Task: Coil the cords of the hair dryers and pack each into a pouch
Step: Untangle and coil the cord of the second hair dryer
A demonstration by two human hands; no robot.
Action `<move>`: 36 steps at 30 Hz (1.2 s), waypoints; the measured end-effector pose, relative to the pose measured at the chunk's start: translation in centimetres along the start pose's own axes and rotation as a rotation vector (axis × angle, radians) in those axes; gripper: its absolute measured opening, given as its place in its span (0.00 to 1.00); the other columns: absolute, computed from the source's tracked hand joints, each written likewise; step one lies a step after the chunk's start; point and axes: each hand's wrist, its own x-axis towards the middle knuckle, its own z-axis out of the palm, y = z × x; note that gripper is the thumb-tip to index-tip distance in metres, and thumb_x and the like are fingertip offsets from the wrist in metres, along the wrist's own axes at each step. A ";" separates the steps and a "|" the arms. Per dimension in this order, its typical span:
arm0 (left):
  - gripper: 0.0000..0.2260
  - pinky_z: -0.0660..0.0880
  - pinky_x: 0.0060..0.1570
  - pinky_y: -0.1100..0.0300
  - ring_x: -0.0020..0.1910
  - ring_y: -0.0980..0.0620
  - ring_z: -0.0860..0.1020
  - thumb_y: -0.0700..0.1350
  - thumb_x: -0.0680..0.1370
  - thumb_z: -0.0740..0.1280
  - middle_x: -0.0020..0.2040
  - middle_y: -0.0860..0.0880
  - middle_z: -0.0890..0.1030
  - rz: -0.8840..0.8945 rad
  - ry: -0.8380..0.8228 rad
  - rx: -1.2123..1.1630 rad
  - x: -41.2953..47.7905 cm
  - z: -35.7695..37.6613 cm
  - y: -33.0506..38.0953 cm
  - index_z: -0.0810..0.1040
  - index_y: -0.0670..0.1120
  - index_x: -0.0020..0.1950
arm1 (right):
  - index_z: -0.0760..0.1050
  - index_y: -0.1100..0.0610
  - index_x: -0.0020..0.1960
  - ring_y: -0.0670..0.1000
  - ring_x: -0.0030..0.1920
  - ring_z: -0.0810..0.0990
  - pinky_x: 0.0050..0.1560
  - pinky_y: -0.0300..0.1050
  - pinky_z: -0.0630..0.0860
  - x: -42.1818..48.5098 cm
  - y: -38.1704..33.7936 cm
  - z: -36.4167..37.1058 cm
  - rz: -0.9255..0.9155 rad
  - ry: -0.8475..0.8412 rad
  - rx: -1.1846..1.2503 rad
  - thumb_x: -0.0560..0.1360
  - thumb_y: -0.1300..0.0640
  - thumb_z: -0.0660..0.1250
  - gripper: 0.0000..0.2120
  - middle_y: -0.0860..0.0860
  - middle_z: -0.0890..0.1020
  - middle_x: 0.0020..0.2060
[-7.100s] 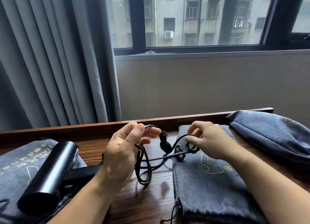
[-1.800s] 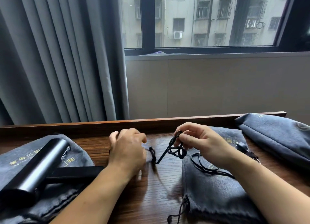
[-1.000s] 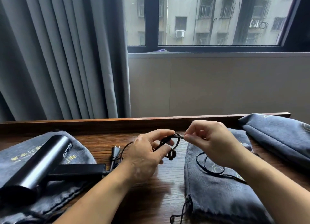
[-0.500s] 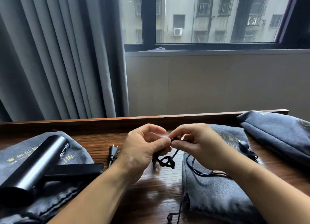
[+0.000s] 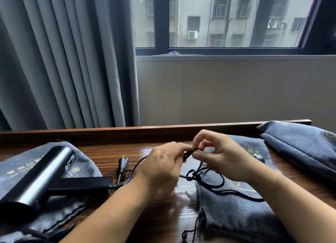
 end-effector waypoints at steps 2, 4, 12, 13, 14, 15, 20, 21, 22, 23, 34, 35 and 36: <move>0.14 0.74 0.54 0.65 0.51 0.57 0.80 0.42 0.81 0.61 0.52 0.53 0.85 0.067 -0.028 0.054 0.3 -0.1 0.0 0.82 0.50 0.62 | 0.75 0.53 0.46 0.47 0.23 0.67 0.22 0.36 0.63 -0.1 0.0 0.1 -0.002 -0.029 -0.025 0.77 0.63 0.71 0.08 0.50 0.74 0.37; 0.12 0.73 0.52 0.69 0.49 0.59 0.80 0.44 0.81 0.62 0.50 0.54 0.84 0.093 -0.031 0.045 0.5 -0.7 -0.1 0.83 0.50 0.59 | 0.74 0.53 0.46 0.46 0.23 0.66 0.22 0.36 0.62 -0.1 0.0 0.2 0.019 -0.055 0.002 0.78 0.63 0.70 0.07 0.49 0.74 0.36; 0.11 0.81 0.33 0.58 0.27 0.54 0.81 0.37 0.84 0.60 0.31 0.48 0.80 -0.346 0.412 -0.121 1.2 -2.4 -1.0 0.81 0.47 0.49 | 0.67 0.57 0.48 0.51 0.27 0.70 0.28 0.42 0.66 -0.5 -0.3 -0.8 -0.038 -0.212 0.061 0.81 0.65 0.65 0.08 0.46 0.75 0.32; 0.12 0.82 0.34 0.53 0.27 0.53 0.81 0.37 0.84 0.59 0.32 0.46 0.81 -0.413 0.431 -0.141 1.2 -2.3 -1.3 0.81 0.47 0.49 | 0.68 0.57 0.48 0.52 0.29 0.71 0.30 0.42 0.68 -0.4 -0.2 -0.8 -0.047 -0.198 0.053 0.81 0.65 0.66 0.08 0.46 0.75 0.32; 0.12 0.82 0.37 0.50 0.30 0.53 0.82 0.37 0.84 0.59 0.35 0.46 0.82 -0.414 0.417 -0.084 1.1 -2.1 -1.7 0.80 0.48 0.50 | 0.68 0.58 0.48 0.52 0.30 0.72 0.32 0.42 0.69 -0.3 0.0 -0.7 -0.054 -0.181 0.040 0.81 0.66 0.65 0.08 0.45 0.75 0.32; 0.12 0.82 0.43 0.49 0.36 0.53 0.82 0.36 0.83 0.60 0.40 0.47 0.83 -0.357 0.373 0.019 0.8 -1.9 -2.0 0.81 0.48 0.52 | 0.68 0.57 0.48 0.50 0.31 0.71 0.33 0.42 0.70 -0.2 0.2 -0.6 -0.064 -0.166 0.028 0.81 0.66 0.65 0.08 0.45 0.75 0.31; 0.32 0.70 0.70 0.52 0.67 0.55 0.72 0.34 0.70 0.57 0.66 0.58 0.77 0.090 0.047 0.250 0.3 -1.0 -0.5 0.74 0.53 0.72 | 0.70 0.51 0.46 0.47 0.32 0.68 0.33 0.38 0.67 -0.2 0.3 -0.2 -0.128 -0.194 0.077 0.80 0.63 0.65 0.09 0.49 0.76 0.31; 0.32 0.71 0.69 0.54 0.64 0.60 0.73 0.33 0.70 0.58 0.61 0.63 0.77 0.120 -0.005 0.185 0.4 -1.1 0.0 0.73 0.54 0.72 | 0.69 0.53 0.46 0.48 0.32 0.68 0.32 0.38 0.67 -0.2 0.4 -0.2 -0.138 -0.197 0.091 0.80 0.64 0.65 0.08 0.50 0.76 0.31; 0.30 0.71 0.66 0.58 0.59 0.64 0.74 0.33 0.72 0.59 0.56 0.66 0.77 0.117 -0.048 0.108 0.4 -1.2 0.2 0.74 0.54 0.71 | 0.69 0.55 0.47 0.49 0.31 0.68 0.31 0.39 0.68 -0.3 0.4 -0.3 -0.149 -0.194 0.096 0.80 0.64 0.65 0.07 0.51 0.77 0.31; 0.27 0.72 0.62 0.62 0.55 0.64 0.75 0.34 0.75 0.60 0.52 0.66 0.77 0.111 -0.086 0.048 0.4 -1.3 0.1 0.75 0.54 0.71 | 0.69 0.56 0.47 0.51 0.30 0.69 0.30 0.40 0.68 -0.3 0.4 -0.4 -0.158 -0.184 0.091 0.79 0.63 0.65 0.06 0.52 0.77 0.31; 0.11 0.66 0.33 0.69 0.32 0.62 0.73 0.55 0.70 0.79 0.29 0.60 0.75 -0.375 0.356 -0.074 1.3 -3.6 -0.1 0.81 0.52 0.41 | 0.65 0.58 0.49 0.52 0.28 0.73 0.32 0.39 0.71 -0.2 0.2 -1.7 -0.141 -0.157 0.228 0.80 0.60 0.62 0.05 0.52 0.79 0.35; 0.11 0.68 0.33 0.68 0.33 0.61 0.74 0.55 0.69 0.79 0.29 0.59 0.76 -0.421 0.394 -0.073 1.3 -3.6 0.0 0.80 0.52 0.39 | 0.66 0.58 0.50 0.52 0.29 0.74 0.32 0.39 0.72 -0.1 0.2 -1.6 -0.136 -0.159 0.221 0.80 0.61 0.62 0.04 0.51 0.80 0.36; 0.11 0.70 0.35 0.67 0.35 0.62 0.75 0.54 0.70 0.79 0.31 0.58 0.77 -0.447 0.422 -0.071 1.3 -3.5 0.0 0.80 0.52 0.39 | 0.66 0.57 0.50 0.52 0.29 0.75 0.33 0.39 0.73 0.0 0.3 -1.4 -0.129 -0.160 0.207 0.80 0.62 0.62 0.04 0.51 0.80 0.37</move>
